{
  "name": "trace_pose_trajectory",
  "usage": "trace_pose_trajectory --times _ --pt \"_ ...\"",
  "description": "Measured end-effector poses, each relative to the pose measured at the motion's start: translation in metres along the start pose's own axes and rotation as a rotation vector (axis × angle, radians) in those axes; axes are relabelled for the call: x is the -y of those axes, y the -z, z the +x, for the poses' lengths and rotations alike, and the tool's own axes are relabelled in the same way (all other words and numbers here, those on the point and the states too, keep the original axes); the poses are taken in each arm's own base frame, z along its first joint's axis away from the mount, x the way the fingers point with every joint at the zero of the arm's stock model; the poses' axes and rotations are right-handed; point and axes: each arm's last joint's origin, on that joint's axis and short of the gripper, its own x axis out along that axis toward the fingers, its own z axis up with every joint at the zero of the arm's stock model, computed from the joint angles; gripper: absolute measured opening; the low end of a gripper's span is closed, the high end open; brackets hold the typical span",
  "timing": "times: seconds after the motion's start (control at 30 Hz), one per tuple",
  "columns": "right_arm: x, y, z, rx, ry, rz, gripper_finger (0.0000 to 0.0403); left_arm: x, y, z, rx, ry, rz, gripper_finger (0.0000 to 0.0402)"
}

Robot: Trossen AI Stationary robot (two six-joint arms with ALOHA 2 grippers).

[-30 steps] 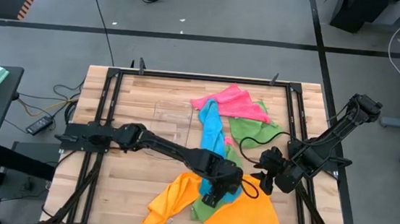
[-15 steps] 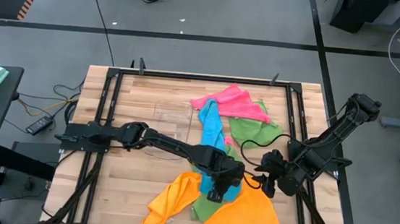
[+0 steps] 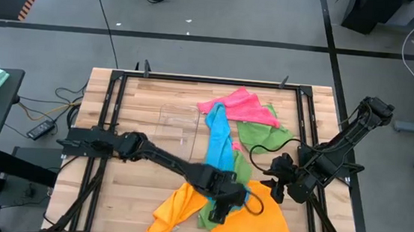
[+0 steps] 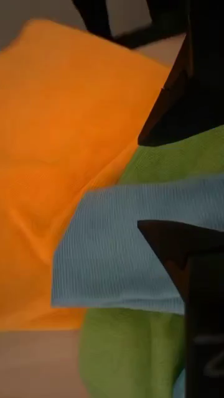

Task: Fold microfiber towels
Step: Put the left blue towel into the transparent bin

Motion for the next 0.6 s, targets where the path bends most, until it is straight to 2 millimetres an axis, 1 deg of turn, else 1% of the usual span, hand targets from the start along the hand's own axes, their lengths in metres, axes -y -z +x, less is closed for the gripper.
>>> trace_pose_trajectory --times 0.1,0.2,0.43,0.6 --pt "0.000 -0.001 0.000 0.019 0.009 -0.019 0.0196 0.015 0.002 -0.001 0.009 -0.070 0.069 0.0239" --pt "0.001 -0.002 0.000 0.050 0.026 -0.015 0.0196 0.024 0.004 0.003 0.010 -0.131 0.092 0.0258" --pt "0.001 -0.002 0.000 0.063 0.032 -0.008 0.0196 0.037 0.010 0.019 0.011 -0.226 0.181 0.0313" --pt "0.001 -0.002 0.000 0.064 0.029 0.018 0.0196 0.043 0.022 0.034 -0.053 -0.353 0.280 0.0340"
